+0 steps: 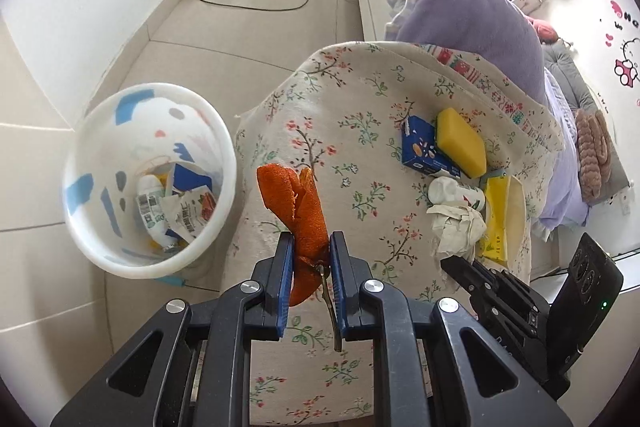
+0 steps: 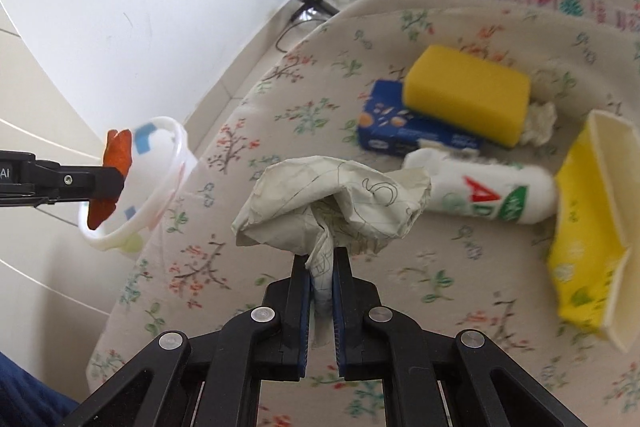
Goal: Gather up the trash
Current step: 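Drop the orange peel and tissue into the wastebasket with both tools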
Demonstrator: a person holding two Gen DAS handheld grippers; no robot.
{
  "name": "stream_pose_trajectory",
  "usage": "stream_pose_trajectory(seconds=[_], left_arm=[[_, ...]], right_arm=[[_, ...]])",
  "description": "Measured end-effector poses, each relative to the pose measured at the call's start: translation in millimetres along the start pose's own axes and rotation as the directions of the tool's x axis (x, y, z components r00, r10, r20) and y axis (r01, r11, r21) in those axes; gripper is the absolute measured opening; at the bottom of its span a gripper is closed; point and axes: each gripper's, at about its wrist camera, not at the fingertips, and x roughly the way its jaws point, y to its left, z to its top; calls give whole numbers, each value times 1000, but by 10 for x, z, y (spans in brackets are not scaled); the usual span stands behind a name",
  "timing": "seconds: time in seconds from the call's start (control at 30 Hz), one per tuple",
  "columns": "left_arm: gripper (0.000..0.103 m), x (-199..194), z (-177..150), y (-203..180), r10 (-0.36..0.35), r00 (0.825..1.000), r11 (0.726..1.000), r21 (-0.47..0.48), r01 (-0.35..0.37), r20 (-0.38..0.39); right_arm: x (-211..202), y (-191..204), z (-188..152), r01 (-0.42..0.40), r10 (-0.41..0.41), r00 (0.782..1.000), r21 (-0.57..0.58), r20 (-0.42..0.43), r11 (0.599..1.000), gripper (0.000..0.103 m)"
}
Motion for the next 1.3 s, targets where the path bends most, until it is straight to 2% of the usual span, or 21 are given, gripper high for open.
stream_pose_trajectory(seconds=[0.17,0.27,0.4,0.5,0.67,0.73,0.8,0.83,0.87,1.0,1.2,1.3], left_arm=[[19,-86,98,190,4,1000,1000,-12,-4,5],[19,-217,236,524,-20,999,995,-101,23,31],[19,-373,388,995,-1,997,976,-219,18,78],[19,-295,383,1234,2,999,957,-288,14,53],[20,-199,382,1348,-20,1000,946,-322,26,22],[25,-198,377,1453,-31,999,926,-375,34,15],[57,-196,355,1596,-29,1000,896,-444,28,5],[60,-218,342,1647,-23,1000,882,-470,28,17],[60,-253,335,1681,-19,999,876,-482,33,34],[60,-372,350,1644,-32,997,890,-452,62,73],[60,-388,363,1610,-43,996,890,-450,73,76],[60,-379,370,1597,-42,996,888,-454,72,76]], right_arm=[[90,119,32,-54,54,999,46,3,997,9],[189,250,8,-83,84,996,59,-13,995,9],[325,477,54,-128,130,991,60,-38,990,9],[411,722,167,-166,168,985,41,-40,985,9],[578,1143,391,-233,234,971,19,-41,972,10],[652,1286,448,-251,251,967,9,-46,968,10],[714,1394,476,-259,259,965,-3,-50,966,10],[758,1446,490,-263,262,963,-9,-55,965,11],[805,1489,504,-265,264,963,-13,-61,964,11],[1028,1557,543,-298,297,950,7,-99,955,12],[1260,1659,608,-309,306,942,-1,-140,951,14],[1300,1686,663,-293,289,947,-7,-144,956,32]])
